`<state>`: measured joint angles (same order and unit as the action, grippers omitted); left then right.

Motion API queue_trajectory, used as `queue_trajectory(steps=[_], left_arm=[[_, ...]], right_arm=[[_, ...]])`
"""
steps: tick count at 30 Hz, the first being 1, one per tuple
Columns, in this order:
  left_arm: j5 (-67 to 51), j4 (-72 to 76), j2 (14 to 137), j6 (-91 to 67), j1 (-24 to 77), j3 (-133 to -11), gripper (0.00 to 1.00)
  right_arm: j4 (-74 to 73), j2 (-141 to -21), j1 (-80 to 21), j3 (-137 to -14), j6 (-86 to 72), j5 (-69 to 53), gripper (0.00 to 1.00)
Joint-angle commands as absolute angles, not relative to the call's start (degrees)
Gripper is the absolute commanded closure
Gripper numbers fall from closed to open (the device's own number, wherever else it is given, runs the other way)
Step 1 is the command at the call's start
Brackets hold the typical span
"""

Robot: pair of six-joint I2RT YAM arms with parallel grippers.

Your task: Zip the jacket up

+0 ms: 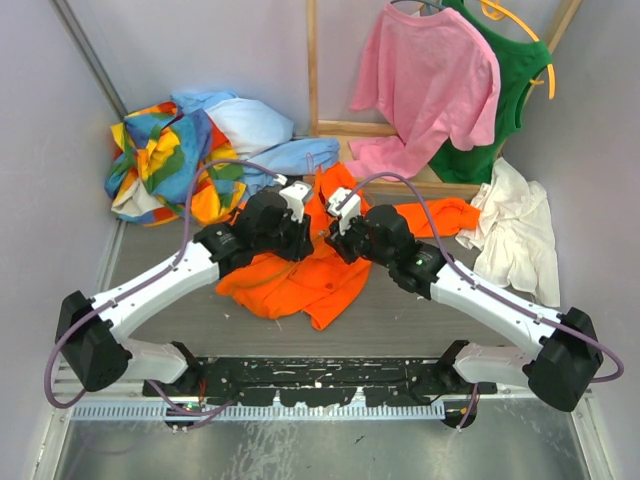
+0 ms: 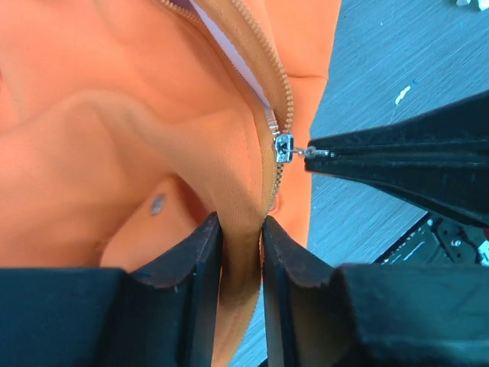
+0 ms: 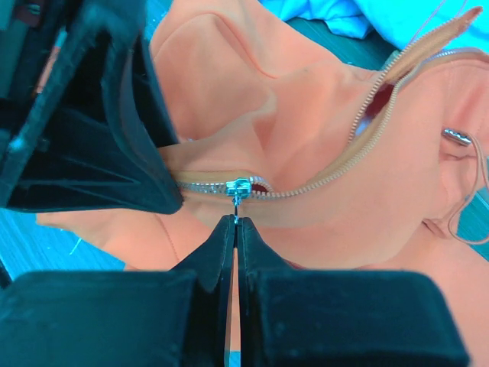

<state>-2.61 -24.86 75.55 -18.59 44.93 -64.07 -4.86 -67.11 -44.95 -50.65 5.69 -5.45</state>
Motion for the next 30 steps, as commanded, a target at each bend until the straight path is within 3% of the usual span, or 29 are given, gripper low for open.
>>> queue_trajectory(steps=[1,3,4,12,24,30], left_arm=[[-4.4,-24.1,74.1,-18.0,43.7,-65.6,0.84],[-3.6,-25.1,71.6,-18.0,43.1,-64.3,0.99],[-2.7,-25.9,70.2,-17.7,42.7,-63.9,1.0],[6.5,-35.0,63.6,-11.0,40.4,-70.9,1.0],[13.5,-41.6,64.1,-4.3,38.8,-96.9,1.0],[14.7,-39.5,61.1,-5.9,38.8,-89.5,1.0]], right_arm=[[-1.6,-65.3,-45.0,-50.4,6.6,-0.6,0.99],[-1.6,-65.2,-43.9,-50.9,6.7,1.1,0.99],[-1.6,-65.3,-43.2,-51.4,6.8,2.1,0.99],[-5.0,-66.0,-35.6,-61.3,9.9,5.6,0.99],[-13.4,-64.2,-27.6,-82.5,15.0,7.9,0.99],[-13.9,-60.3,-27.3,-75.7,12.9,6.7,0.99]])
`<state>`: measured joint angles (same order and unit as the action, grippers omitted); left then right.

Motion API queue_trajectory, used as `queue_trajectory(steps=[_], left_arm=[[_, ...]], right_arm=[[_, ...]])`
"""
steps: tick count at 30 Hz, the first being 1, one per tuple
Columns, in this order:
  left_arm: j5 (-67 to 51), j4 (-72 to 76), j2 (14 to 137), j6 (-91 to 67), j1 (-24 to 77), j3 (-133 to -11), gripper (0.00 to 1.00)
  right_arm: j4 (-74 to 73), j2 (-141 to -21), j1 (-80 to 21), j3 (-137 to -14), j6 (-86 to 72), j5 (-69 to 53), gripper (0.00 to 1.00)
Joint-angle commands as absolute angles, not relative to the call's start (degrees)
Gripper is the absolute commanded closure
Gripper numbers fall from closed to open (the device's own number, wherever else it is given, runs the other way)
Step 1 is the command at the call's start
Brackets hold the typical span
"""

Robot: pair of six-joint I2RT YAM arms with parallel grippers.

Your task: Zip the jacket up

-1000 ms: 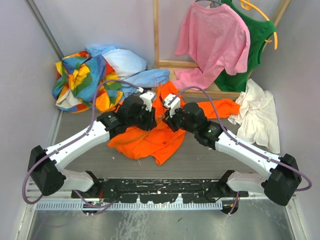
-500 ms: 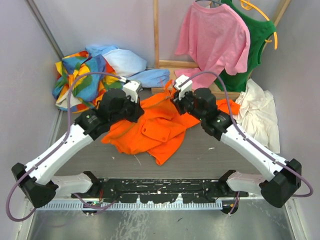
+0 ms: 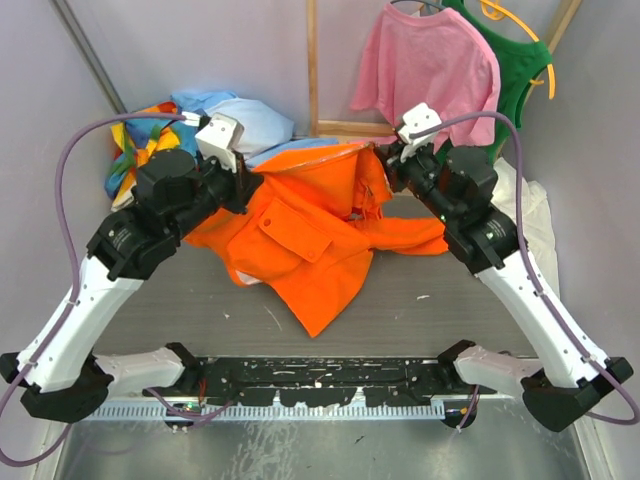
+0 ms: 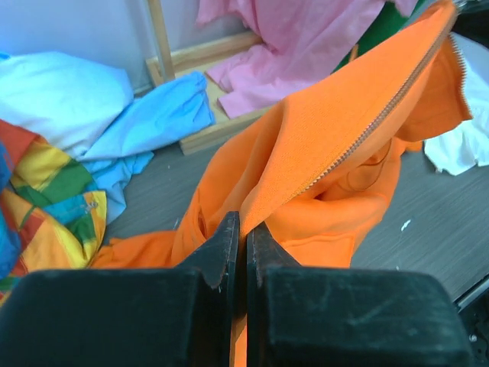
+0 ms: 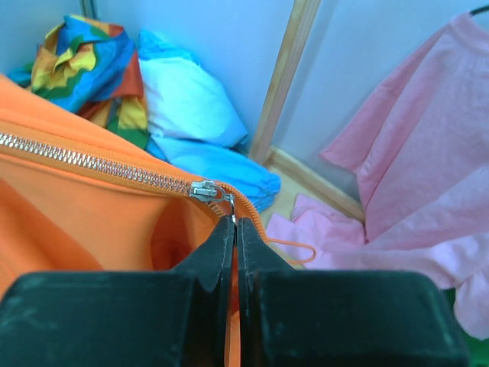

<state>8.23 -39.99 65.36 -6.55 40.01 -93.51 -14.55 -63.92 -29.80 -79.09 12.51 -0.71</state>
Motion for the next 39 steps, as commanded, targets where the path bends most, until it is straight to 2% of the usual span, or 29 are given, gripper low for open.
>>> queue_trajectory(steps=[1,12,21,26,32,35,39], left_arm=[[15.3,-38.8,60.2,-6.7,38.8,-86.8,1.0],[23.4,-32.6,48.5,-19.6,38.7,-55.2,1.0],[26.3,-31.7,43.0,-27.3,38.4,-43.9,1.0],[16.1,-30.2,42.5,-30.7,38.4,-40.8,1.0],[9.5,-31.4,35.5,-35.6,38.4,-38.7,0.81],[7.8,-31.9,30.3,-37.0,38.3,-37.4,0.57],[8.6,-35.2,24.1,-37.8,38.4,-37.9,0.34]], right_arm=[[-13.7,-59.5,-27.3,-73.8,12.4,6.8,1.0],[-13.2,-50.0,-23.8,-55.1,7.0,10.8,0.99],[-13.4,-48.7,-16.4,-51.1,2.8,9.8,0.99],[-15.0,-47.5,-16.2,-49.8,0.1,0.3,0.99],[-15.0,-39.5,-16.2,-41.8,-4.6,-2.5,0.99],[-15.8,-35.1,-16.2,-38.6,-6.4,1.7,0.96],[-17.0,-29.4,-16.2,-36.1,-10.2,7.7,0.83]])
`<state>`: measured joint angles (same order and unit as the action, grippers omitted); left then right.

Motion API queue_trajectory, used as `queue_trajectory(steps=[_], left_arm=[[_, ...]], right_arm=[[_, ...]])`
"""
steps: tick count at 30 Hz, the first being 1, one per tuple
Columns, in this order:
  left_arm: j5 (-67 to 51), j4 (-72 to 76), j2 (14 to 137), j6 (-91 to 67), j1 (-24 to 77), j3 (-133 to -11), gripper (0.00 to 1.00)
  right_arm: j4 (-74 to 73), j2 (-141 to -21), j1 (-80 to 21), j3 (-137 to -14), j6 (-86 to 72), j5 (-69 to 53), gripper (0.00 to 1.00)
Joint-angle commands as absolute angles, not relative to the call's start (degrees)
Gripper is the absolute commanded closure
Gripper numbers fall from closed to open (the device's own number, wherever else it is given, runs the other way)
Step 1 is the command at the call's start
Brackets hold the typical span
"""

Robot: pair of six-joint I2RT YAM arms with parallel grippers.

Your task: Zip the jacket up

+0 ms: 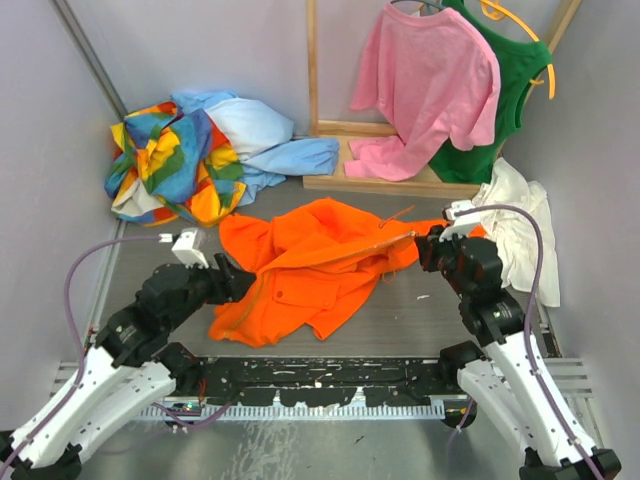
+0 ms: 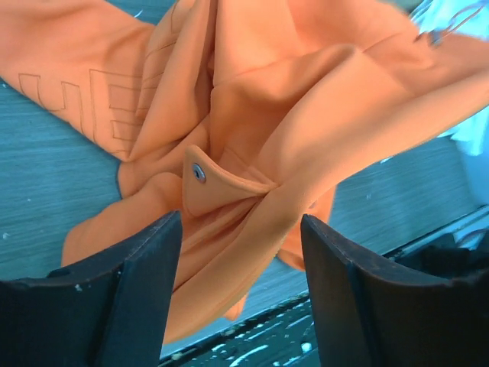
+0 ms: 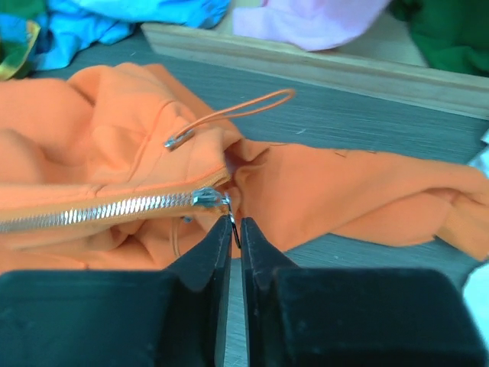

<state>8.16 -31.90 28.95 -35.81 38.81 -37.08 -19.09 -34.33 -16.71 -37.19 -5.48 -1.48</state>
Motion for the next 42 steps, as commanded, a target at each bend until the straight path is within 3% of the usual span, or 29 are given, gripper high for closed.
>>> queue_trajectory(steps=[1,8,11,12,13,23,34,42], left_arm=[[9.5,-36.5,23.1,-37.7,38.4,-38.5,0.28],[18.1,-44.9,19.7,-33.2,38.4,-45.8,0.01],[22.0,-47.0,18.2,-29.5,38.4,-49.9,0.02],[23.2,-48.4,17.4,-28.4,38.4,-51.0,0.02],[24.3,-48.6,16.4,-27.4,38.4,-51.8,0.02],[30.3,-38.8,0.3,-20.2,38.3,-47.1,0.02],[34.3,-37.8,0.6,-18.2,38.4,-44.8,0.02],[33.0,-38.5,0.9,-18.5,38.4,-44.7,0.02]], right_arm=[[-17.0,-27.9,-16.2,-35.5,-10.8,8.9,0.77],[-16.9,-21.0,-16.2,-33.1,-14.4,14.3,0.36],[-17.5,-18.7,-16.2,-33.6,-14.1,12.0,0.15],[-18.1,-18.0,-16.2,-34.0,-14.1,11.0,0.03],[-18.8,-17.4,-16.2,-34.5,-14.1,11.0,0.01],[-24.4,-15.5,-16.2,-38.4,-20.3,22.1,0.0],[-23.8,-8.9,-16.2,-37.6,-21.3,24.7,0.0],[-24.1,-10.9,-16.2,-38.5,-20.2,22.4,0.0]])
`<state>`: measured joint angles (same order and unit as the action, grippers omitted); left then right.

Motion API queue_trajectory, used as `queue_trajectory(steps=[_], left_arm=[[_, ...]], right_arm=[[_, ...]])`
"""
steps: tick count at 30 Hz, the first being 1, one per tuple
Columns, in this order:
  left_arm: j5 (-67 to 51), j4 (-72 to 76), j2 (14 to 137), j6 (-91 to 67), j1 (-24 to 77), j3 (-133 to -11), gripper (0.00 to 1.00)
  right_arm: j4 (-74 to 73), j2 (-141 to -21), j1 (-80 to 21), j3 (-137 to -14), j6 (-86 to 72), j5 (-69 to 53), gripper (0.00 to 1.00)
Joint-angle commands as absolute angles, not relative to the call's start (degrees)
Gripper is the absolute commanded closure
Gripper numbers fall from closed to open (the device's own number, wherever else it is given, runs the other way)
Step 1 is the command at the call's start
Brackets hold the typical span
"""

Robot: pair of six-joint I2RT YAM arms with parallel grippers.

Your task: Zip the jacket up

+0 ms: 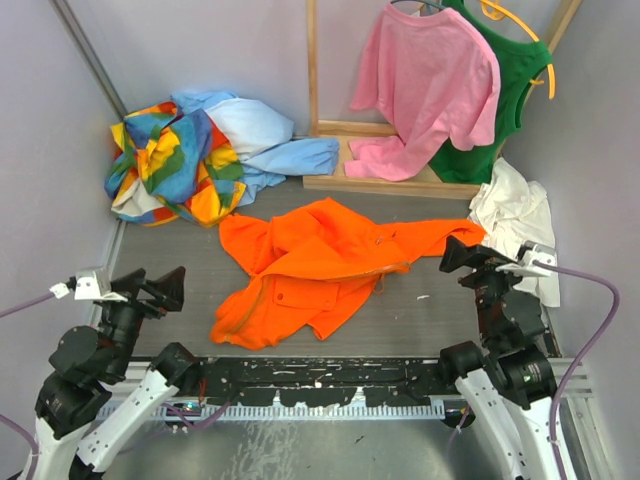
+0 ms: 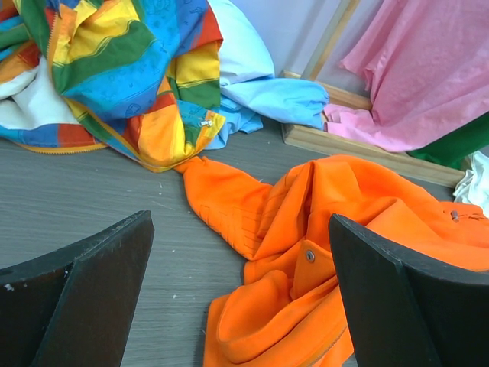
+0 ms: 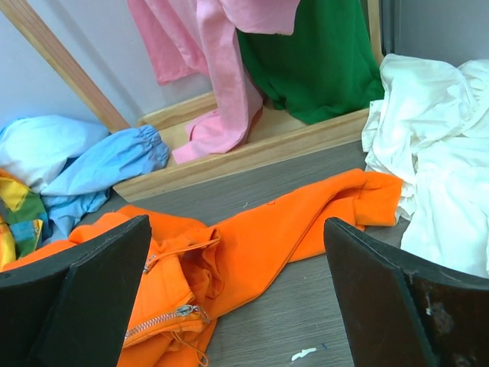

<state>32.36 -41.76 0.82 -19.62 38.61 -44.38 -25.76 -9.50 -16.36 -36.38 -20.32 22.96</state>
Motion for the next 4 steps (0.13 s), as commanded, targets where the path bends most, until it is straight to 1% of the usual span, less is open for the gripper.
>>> queue_trajectory(steps=[1,4], left_arm=[[33.1,-38.5,0.7,-18.5,38.4,-44.6,0.02],[33.1,-38.2,0.3,-18.3,38.4,-44.4,0.02]], right_arm=[[-24.0,-10.9,-16.2,-38.5,-20.1,22.4,0.0],[-24.0,-11.2,-16.2,-38.8,-19.9,22.3,0.0]])
